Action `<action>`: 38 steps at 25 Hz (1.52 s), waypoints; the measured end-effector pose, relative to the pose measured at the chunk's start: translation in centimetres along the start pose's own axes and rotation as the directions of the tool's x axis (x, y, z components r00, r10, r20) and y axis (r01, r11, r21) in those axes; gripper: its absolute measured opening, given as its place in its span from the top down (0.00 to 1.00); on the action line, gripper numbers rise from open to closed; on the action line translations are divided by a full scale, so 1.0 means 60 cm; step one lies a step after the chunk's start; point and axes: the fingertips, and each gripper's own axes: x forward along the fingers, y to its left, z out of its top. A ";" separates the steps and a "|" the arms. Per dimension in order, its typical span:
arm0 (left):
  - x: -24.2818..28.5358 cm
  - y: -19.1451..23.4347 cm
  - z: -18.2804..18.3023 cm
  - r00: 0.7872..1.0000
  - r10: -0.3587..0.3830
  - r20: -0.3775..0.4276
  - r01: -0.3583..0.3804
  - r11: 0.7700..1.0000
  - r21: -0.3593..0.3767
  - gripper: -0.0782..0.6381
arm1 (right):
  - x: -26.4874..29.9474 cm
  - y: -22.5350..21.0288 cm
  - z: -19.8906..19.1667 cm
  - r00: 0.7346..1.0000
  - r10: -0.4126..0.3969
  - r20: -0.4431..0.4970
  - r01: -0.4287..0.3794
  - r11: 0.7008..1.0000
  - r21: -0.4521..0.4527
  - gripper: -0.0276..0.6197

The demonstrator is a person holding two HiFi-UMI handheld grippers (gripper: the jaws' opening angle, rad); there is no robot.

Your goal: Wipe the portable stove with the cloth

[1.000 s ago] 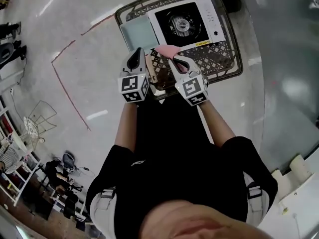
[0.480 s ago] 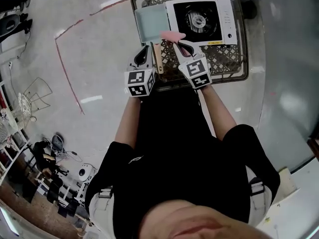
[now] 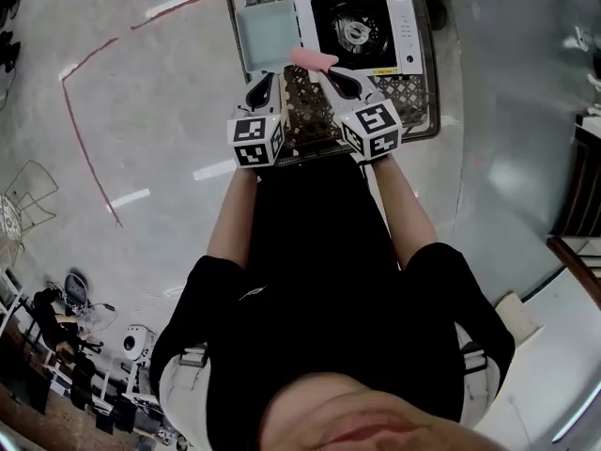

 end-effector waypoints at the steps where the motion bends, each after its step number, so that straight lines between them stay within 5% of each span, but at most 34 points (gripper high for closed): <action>1: 0.002 0.002 -0.006 1.000 0.009 -0.003 -0.009 1.000 -0.004 0.89 | 0.004 0.003 -0.005 1.000 0.028 0.010 -0.028 0.999 0.026 0.94; 5: 0.006 0.019 -0.032 0.996 0.085 -0.017 -0.085 0.996 -0.009 0.89 | 0.047 -0.023 -0.069 0.997 0.070 -0.025 -0.066 0.990 0.121 0.94; 10: 0.002 0.007 -0.064 0.989 0.143 -0.048 -0.145 0.989 -0.039 0.89 | 0.080 -0.060 -0.149 0.989 0.044 -0.144 -0.052 0.997 -0.058 0.94; 17: 0.044 -0.026 -0.100 0.975 0.198 -0.096 -0.203 0.978 -0.041 0.89 | 0.094 -0.073 -0.185 0.976 0.066 -0.208 -0.117 0.963 -0.244 0.94; 38: 0.106 -0.076 -0.132 0.962 0.217 -0.166 -0.225 0.974 -0.029 0.89 | 0.080 -0.125 -0.234 0.972 0.079 -0.222 -0.134 0.960 -0.244 0.94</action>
